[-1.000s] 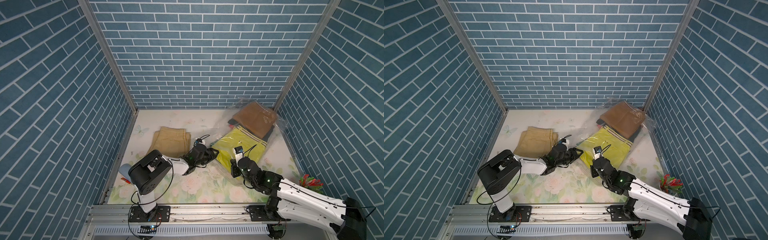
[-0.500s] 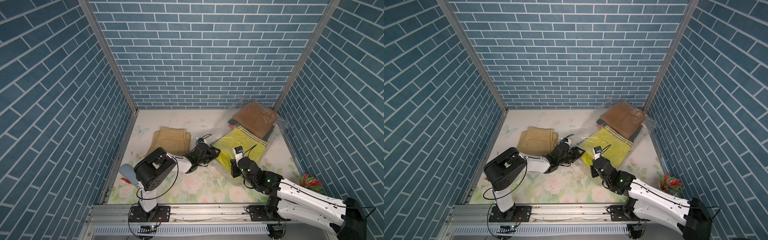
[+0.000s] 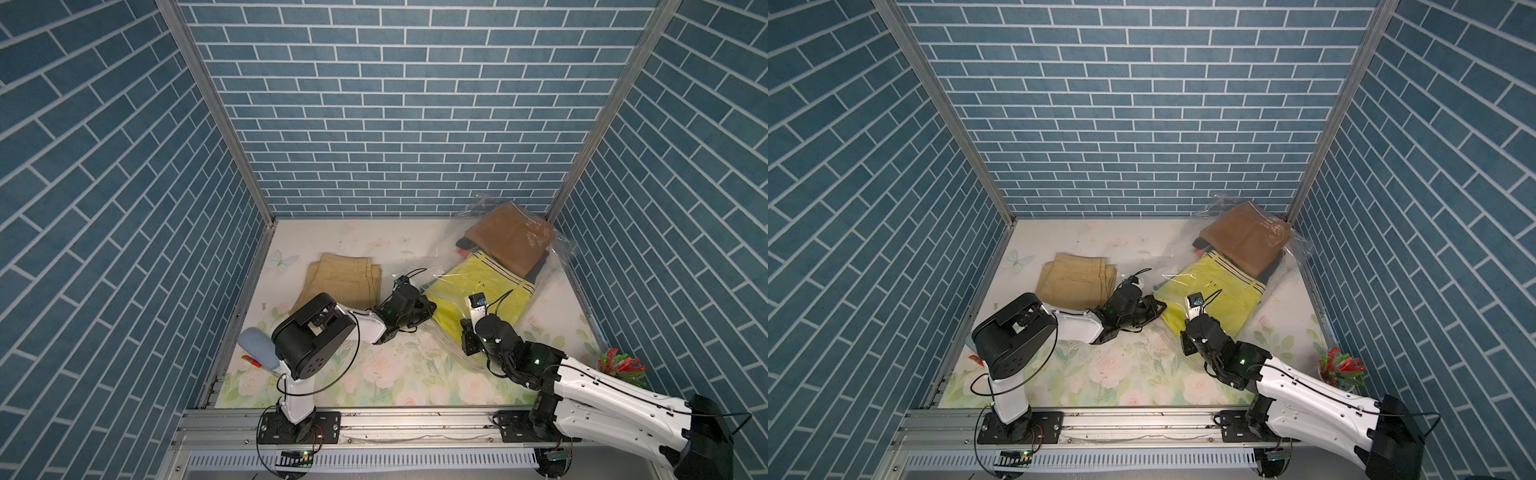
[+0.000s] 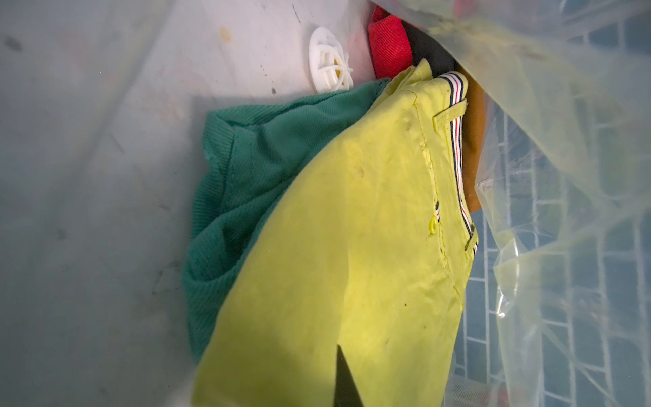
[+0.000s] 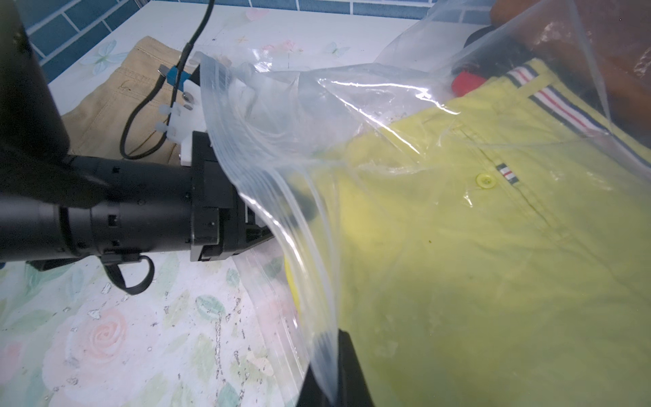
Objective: Take the trousers out of the vacuum bag
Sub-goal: Take out the trousers from the vacuum bag.
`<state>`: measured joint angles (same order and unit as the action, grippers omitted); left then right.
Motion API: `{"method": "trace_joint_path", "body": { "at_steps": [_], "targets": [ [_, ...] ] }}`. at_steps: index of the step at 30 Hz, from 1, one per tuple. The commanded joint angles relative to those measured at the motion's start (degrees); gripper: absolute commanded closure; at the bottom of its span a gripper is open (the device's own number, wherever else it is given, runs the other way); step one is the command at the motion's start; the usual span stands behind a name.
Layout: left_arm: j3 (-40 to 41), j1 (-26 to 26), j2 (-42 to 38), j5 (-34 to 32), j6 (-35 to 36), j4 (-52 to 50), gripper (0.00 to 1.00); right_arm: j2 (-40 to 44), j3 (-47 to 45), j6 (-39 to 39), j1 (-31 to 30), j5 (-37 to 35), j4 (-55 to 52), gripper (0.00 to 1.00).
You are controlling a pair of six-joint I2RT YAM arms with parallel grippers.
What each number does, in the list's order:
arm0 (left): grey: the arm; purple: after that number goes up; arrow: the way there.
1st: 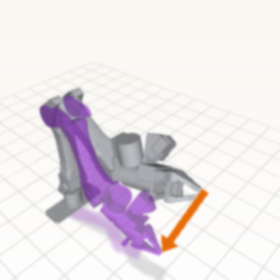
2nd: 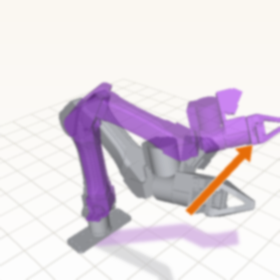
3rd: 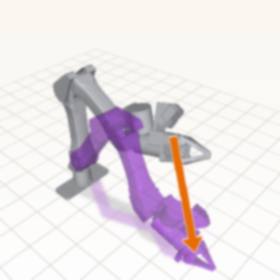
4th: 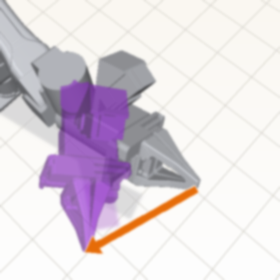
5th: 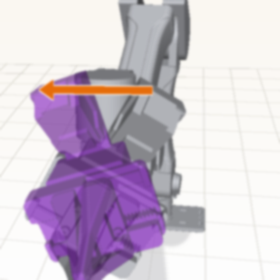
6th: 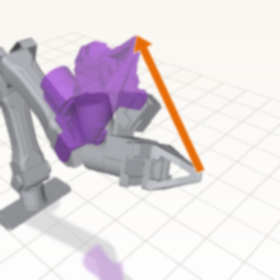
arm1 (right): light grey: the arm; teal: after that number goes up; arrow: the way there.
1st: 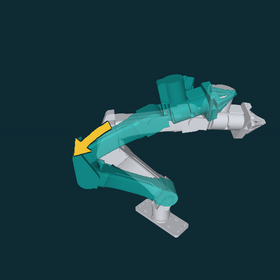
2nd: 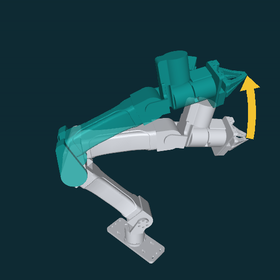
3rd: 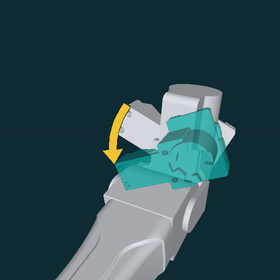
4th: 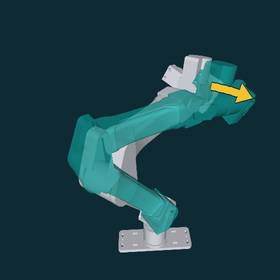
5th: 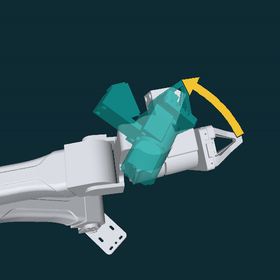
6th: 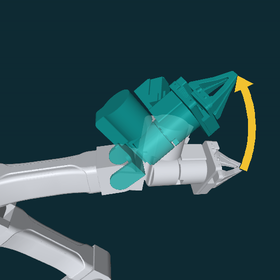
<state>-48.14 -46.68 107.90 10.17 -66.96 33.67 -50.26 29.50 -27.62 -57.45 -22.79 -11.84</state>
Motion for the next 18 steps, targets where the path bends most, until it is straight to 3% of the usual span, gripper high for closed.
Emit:
{"method": "trace_joint_path", "body": {
  "at_steps": [1, 18],
  "targets": [
    [-0.6, 0.1, -2.2, -0.2, 1.8, -0.6, 1.00, -0.4, -0.3, -2.7, -0.4, -1.0, 1.8, 1.00],
    [7.2, -0.3, -22.0, -3.7, 5.8, -12.3, 1.00, -4.9, 3.5, -7.2, -0.3, -7.8, -1.9, 1.00]
  ]
}}
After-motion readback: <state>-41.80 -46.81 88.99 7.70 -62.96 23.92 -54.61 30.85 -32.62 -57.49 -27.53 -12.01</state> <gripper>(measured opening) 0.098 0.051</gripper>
